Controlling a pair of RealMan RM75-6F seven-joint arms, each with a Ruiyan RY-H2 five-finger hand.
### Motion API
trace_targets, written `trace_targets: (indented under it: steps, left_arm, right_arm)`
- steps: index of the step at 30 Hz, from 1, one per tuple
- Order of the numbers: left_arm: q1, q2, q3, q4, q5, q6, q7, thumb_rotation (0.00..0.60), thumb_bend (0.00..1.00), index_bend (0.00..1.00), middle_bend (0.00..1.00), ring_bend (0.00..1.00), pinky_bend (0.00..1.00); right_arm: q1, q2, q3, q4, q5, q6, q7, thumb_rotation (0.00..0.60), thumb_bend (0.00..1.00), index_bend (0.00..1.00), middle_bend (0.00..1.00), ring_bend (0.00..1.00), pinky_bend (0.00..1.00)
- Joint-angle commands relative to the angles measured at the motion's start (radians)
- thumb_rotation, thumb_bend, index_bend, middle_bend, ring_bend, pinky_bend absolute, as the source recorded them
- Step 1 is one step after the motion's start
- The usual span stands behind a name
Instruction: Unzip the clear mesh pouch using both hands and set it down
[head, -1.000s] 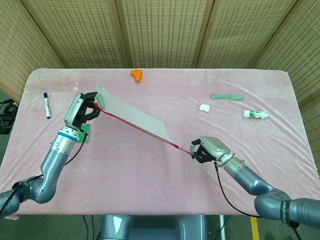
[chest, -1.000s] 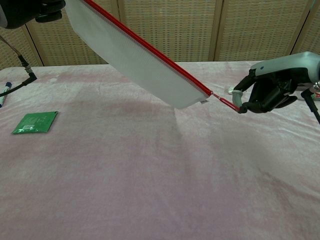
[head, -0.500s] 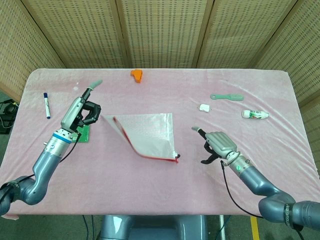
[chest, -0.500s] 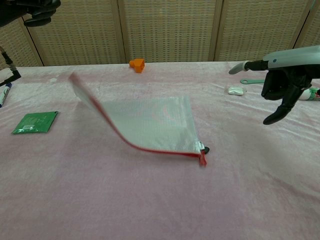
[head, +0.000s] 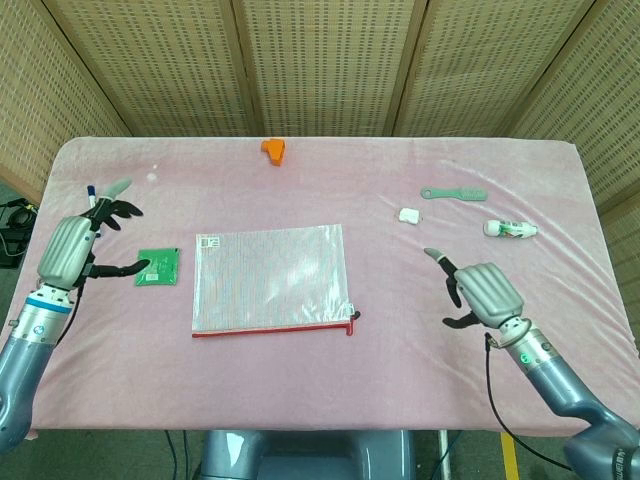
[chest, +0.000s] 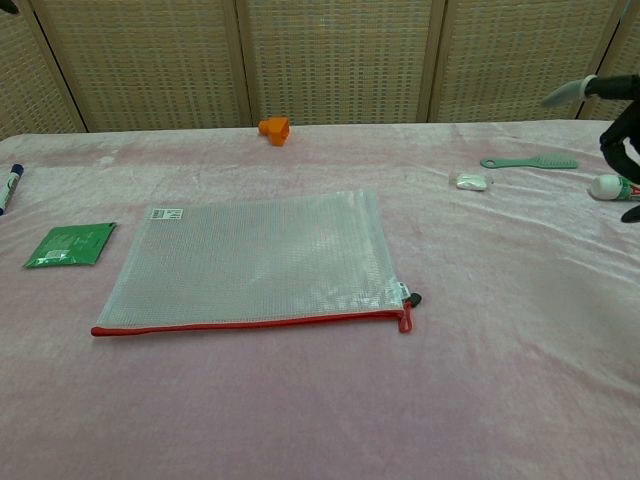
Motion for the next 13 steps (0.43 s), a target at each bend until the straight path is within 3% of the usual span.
trace_targets:
  steps: [1,3,5,13]
  left_arm:
    - [0.109,0.083,0.084,-0.088,-0.032,0.076,0.242,0.600,0.00,0.00,0.00,0.00,0.00]
    - [0.151,0.105,0.108,-0.133,-0.049,0.111,0.317,0.600,0.00,0.00,0.00,0.00,0.00]
    - [0.187,0.111,0.126,-0.157,-0.051,0.152,0.355,0.600,0.00,0.00,0.00,0.00,0.00]
    - [0.335,0.084,0.225,-0.148,0.048,0.320,0.389,0.600,0.00,0.00,0.00,0.00,0.00]
  right_arm:
    - [-0.107,0.005,-0.037,0.057,-0.112,0.162,-0.016,0.600,0.00,0.00,0.12,0.10,0.19]
    - [-0.157,-0.002,-0.044,0.073,-0.139,0.244,-0.030,0.600,0.00,0.00,0.01,0.00,0.04]
    - [-0.198,-0.012,-0.047,0.088,-0.157,0.310,-0.034,0.600,0.00,0.00,0.00,0.00,0.00]
    - [-0.362,-0.069,-0.072,0.158,-0.189,0.520,-0.065,0.600,0.00,0.00,0.00,0.00,0.00]
